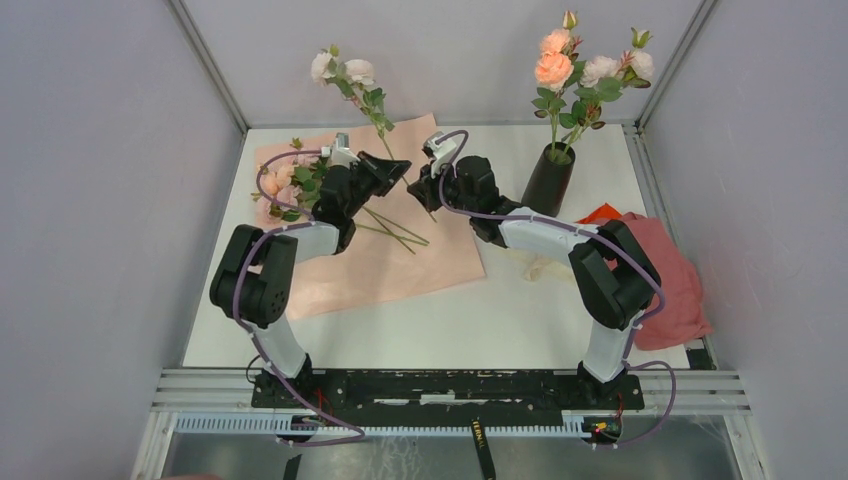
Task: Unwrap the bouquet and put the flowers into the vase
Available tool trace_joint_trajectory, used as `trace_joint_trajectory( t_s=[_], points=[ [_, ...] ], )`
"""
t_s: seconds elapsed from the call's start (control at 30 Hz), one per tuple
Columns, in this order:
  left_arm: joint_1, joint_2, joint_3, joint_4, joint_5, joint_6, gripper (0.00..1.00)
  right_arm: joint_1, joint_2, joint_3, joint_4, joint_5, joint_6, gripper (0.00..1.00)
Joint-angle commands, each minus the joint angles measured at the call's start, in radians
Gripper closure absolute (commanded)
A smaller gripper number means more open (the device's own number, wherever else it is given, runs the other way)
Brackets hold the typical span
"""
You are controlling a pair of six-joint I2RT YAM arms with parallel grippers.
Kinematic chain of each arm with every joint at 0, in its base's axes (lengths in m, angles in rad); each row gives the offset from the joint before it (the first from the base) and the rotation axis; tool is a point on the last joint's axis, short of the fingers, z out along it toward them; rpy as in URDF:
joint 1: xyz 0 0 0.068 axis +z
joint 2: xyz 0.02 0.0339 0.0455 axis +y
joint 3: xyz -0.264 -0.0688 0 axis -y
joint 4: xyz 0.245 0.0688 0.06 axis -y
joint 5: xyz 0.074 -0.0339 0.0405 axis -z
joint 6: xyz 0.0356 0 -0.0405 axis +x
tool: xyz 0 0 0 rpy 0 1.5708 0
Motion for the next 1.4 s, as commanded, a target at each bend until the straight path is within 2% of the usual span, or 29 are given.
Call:
trace_joint_trajectory(
  t_s=[0.0,0.17,0.33,0.5,0.83,0.97,1.13,1.2,1.3,1.37],
  points=[
    [-0.011,-0.057,0.119,-0.213,0.027,0.22,0.98,-0.001,-0.021,0.02,0.02,-0.008,-0.019,0.8],
    [-0.018,-0.07,0.146,-0.333,-0.004,0.382,0.98,-0.001,-0.064,0.018,0.007,0.007,-0.037,0.65],
    [-0.03,-0.073,0.167,-0.444,-0.066,0.519,0.98,-0.001,-0.14,-0.02,0.014,0.044,-0.049,0.62],
    [-0.059,-0.086,0.156,-0.48,-0.151,0.627,0.98,-0.002,-0.229,-0.056,0.041,0.096,-0.065,0.62],
    [-0.246,-0.185,0.079,-0.454,-0.237,0.724,0.98,-0.002,-0.016,0.19,-0.074,0.064,-0.081,0.5],
    [-0.276,-0.224,0.067,-0.455,-0.237,0.723,0.98,-0.003,0.022,0.245,-0.099,0.08,-0.098,0.5],
    [-0.286,-0.251,0.075,-0.476,-0.305,0.722,0.98,-0.01,-0.002,0.24,-0.108,0.091,-0.11,0.5],
    [-0.286,-0.25,0.083,-0.486,-0.311,0.727,0.98,-0.009,-0.032,0.215,-0.097,0.095,-0.118,0.52],
    [-0.287,-0.247,0.084,-0.473,-0.311,0.722,0.98,-0.011,-0.048,0.2,-0.101,0.104,-0.124,0.76],
    [-0.289,-0.248,0.081,-0.466,-0.314,0.714,0.98,-0.013,-0.052,0.192,-0.1,0.108,-0.122,0.82]
  ],
)
